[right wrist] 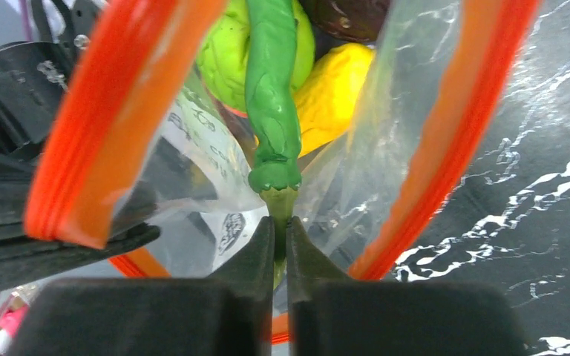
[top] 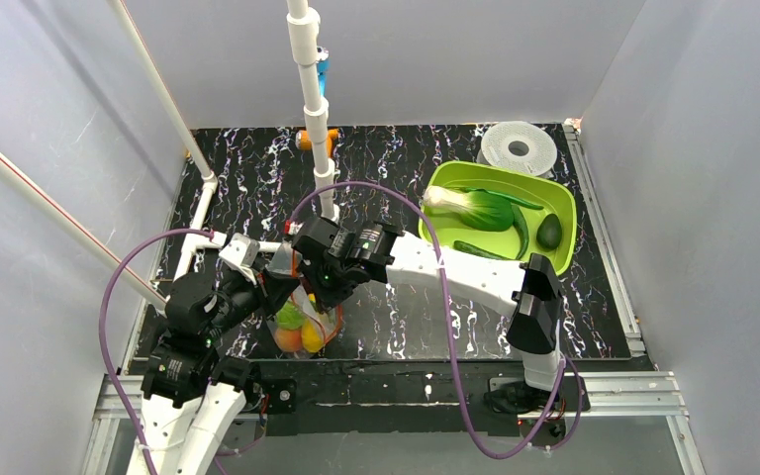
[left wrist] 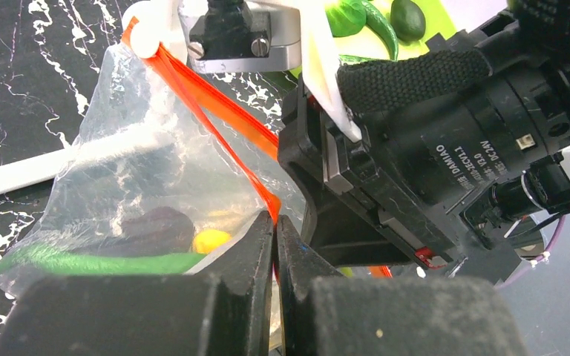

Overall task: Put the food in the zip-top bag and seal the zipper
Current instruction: Adjust the fake vegetable in the zipper food storage bag.

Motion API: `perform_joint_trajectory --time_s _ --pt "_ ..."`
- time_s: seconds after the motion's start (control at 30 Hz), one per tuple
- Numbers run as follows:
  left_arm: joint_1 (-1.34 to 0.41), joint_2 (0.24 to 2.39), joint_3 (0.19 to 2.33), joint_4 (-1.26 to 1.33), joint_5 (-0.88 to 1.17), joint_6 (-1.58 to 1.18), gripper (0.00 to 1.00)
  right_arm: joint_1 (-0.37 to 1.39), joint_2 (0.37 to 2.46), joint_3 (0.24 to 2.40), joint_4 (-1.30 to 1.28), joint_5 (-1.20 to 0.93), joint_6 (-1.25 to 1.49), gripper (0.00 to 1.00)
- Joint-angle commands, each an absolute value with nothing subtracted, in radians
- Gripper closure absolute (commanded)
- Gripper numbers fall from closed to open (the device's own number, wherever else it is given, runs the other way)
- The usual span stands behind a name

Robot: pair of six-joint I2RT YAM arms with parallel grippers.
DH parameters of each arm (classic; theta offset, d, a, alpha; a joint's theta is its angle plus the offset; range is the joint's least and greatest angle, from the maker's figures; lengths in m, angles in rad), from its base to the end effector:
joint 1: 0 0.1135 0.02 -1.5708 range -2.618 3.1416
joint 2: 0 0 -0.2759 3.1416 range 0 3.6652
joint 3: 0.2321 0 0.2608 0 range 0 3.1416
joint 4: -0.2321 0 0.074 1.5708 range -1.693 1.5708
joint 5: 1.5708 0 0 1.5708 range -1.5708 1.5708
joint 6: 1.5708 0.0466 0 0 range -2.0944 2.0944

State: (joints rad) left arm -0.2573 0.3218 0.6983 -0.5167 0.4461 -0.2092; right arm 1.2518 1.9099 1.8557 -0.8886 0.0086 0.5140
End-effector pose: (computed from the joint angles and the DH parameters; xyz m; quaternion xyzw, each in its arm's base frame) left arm 0.0792 -0.0416 0.3336 0.1627 0.7325 -0.3103 0.5837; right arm 0.1382 0.4170 0.3223 -0.3417 0.8876 0.2360 0.1993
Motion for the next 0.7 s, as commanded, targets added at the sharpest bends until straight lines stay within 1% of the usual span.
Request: perform_joint_trajectory --time_s 0.0,0.07,0.2,0.33,0.43,0.5,0.57,0.67 --pt "-0.256 0.314 0.694 -0.5 0.449 -0.206 1.0 1.258 1.842 1.891 -0.832 -0.105 0.551 0.83" --pt "-0.256 0.313 0.695 -0.5 0.449 -0.206 1.0 1.259 1.815 1.9 -0.822 -0.127 0.563 0.7" --pt "-0.257 0.311 0.695 -0.503 0.446 -0.206 1.0 1.253 1.766 1.907 -0.857 -0.079 0.568 0.64" --pt "-0.258 0.311 0.695 -0.503 0.448 -0.206 1.0 1.246 1.697 1.842 -0.881 0.023 0.593 0.59" --pt "-0.256 0.311 0.694 -0.502 0.448 -0.206 1.0 1.238 1.653 1.76 -0.853 0.029 0.616 0.49" --pt "-0.257 0.314 0.695 -0.499 0.449 -0.206 1.0 1.234 1.642 1.731 -0.835 0.012 0.633 0.49" --pt "-0.257 0.319 0.696 -0.501 0.452 -0.206 1.0 1.234 1.646 1.716 -0.842 0.037 0.645 0.49" --pt "-0.256 0.316 0.694 -0.502 0.452 -0.206 1.0 1.233 1.667 1.716 -0.875 0.089 0.656 0.58"
